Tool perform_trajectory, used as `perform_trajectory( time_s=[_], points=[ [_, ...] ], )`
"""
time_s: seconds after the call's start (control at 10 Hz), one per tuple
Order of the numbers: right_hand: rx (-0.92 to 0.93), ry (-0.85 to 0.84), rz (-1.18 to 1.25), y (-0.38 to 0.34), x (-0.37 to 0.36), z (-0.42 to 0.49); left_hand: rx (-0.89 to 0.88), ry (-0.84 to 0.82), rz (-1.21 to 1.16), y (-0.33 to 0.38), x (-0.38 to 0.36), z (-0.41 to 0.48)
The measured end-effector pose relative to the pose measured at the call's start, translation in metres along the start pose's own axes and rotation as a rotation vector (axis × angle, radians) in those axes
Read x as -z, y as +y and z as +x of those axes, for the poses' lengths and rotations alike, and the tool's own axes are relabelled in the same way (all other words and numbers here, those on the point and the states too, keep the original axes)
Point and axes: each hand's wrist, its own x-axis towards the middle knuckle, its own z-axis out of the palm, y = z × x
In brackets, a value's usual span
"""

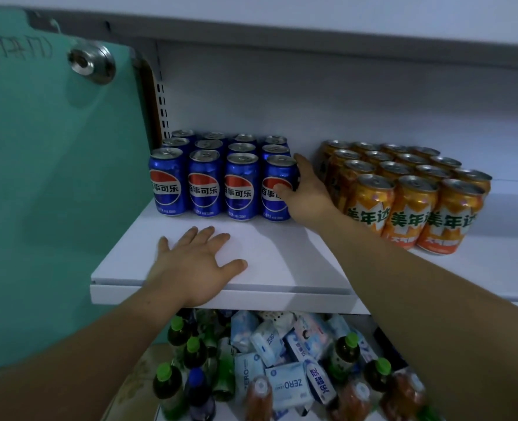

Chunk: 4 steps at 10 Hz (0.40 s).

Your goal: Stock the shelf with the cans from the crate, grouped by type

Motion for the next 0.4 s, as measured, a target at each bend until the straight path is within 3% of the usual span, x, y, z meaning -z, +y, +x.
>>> perform_trajectory(
  time_s=[0.2, 0.4],
  points=[
    [-0.037, 0.004, 0.063, -0.001, -0.006, -0.001, 0.006, -0.011, -0.008, 0.001, 0.001, 0.001],
    [-0.125, -0.038, -0.161, 0.003, -0.005, -0.018, -0.017, -0.001, -0.019, 0.000, 0.005, -0.001]
  ],
)
